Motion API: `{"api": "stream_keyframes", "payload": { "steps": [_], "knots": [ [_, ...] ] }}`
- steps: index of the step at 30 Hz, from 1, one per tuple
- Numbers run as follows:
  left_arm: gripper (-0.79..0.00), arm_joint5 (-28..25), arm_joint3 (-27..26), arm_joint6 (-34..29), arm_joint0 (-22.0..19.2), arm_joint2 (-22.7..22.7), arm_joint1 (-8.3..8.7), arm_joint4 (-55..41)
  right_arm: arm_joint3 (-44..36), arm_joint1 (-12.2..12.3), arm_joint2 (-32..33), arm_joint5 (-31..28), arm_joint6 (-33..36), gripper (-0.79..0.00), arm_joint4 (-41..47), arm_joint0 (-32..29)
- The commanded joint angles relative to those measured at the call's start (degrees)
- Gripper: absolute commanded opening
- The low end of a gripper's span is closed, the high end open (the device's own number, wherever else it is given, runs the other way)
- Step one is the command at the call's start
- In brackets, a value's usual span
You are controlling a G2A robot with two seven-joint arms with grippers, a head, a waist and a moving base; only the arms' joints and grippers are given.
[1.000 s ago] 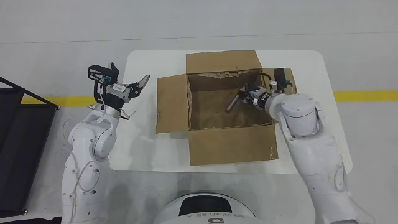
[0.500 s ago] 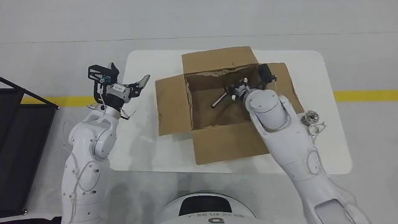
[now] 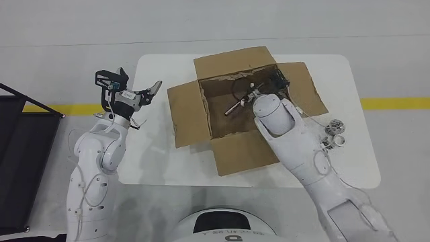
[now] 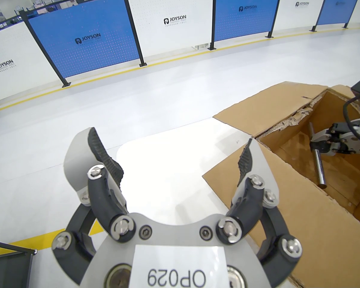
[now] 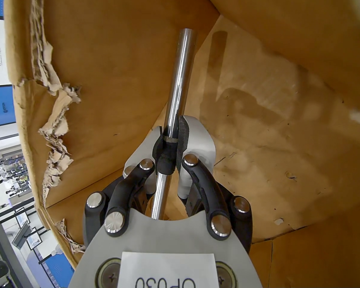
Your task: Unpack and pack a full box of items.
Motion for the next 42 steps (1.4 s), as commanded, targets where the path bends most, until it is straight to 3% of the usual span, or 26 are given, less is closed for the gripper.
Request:
{"api": "stream_keyframes", "payload": {
  "steps": [1,9,16,23,38,42],
  "knots": [
    [0.000,0.0,0.0,0.0,0.0,0.0,0.00,0.0,-2.3,0.2,1.4,-0.2,0.6,0.000,0.4,-1.1],
    [0.000,0.0,0.0,0.0,0.0,0.0,0.00,0.0,-20.0,3.2,10.9,-2.3,6.8,0.000,-2.4,-11.8],
    [0.000,0.0,0.0,0.0,0.0,0.0,0.00,0.0,-42.1,6.8,33.3,-13.9,21.3,0.000,1.1,-31.2],
    [0.000,0.0,0.0,0.0,0.0,0.0,0.00,0.0,-44.5,7.2,52.5,-26.1,27.8,0.000,13.8,-45.0],
    [0.000,0.0,0.0,0.0,0.0,0.0,0.00,0.0,-44.2,7.2,53.0,-26.4,28.3,0.000,14.3,-45.4],
    [0.000,0.0,0.0,0.0,0.0,0.0,0.00,0.0,-42.2,7.6,55.6,-26.9,25.8,0.000,6.2,-48.2]
  ]
}}
